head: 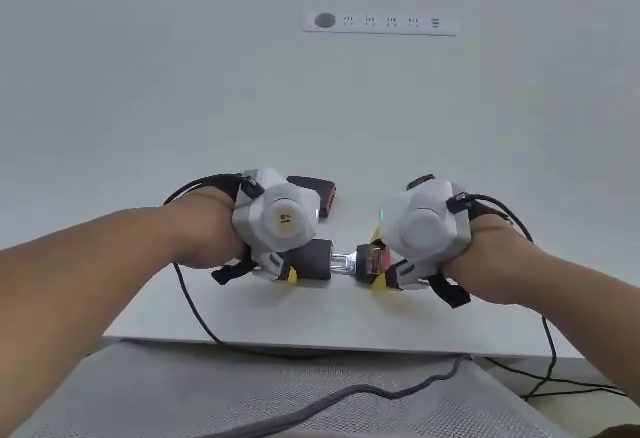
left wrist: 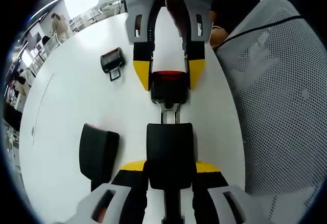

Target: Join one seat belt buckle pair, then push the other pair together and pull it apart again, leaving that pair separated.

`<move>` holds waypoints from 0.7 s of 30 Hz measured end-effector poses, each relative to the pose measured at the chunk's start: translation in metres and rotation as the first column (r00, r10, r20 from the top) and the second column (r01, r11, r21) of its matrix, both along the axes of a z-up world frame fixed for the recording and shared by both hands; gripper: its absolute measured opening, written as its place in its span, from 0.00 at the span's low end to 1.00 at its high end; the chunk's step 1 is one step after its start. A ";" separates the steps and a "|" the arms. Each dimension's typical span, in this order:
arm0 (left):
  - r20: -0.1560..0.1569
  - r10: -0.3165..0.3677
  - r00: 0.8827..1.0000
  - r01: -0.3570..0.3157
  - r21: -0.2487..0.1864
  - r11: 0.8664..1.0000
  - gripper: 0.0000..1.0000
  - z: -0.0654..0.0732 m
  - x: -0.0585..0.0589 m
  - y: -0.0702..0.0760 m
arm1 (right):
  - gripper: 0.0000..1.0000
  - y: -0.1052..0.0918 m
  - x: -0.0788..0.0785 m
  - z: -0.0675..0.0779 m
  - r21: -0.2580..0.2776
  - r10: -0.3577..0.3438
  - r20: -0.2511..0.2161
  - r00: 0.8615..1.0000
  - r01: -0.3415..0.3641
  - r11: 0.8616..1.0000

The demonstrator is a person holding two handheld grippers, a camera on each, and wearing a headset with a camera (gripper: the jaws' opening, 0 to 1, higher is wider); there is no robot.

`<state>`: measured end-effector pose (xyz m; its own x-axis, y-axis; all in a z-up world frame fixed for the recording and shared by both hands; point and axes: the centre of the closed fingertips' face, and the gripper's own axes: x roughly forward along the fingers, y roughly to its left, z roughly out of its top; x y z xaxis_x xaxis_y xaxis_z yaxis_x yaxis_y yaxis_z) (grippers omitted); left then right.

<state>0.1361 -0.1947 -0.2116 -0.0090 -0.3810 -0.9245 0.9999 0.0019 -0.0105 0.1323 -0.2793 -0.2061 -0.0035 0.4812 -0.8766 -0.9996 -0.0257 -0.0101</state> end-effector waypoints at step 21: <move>0.008 -0.005 1.000 0.006 -0.027 1.000 0.33 0.006 -0.004 -0.003 | 0.30 0.012 0.003 -0.002 0.032 -0.013 -0.014 1.000 0.013 0.999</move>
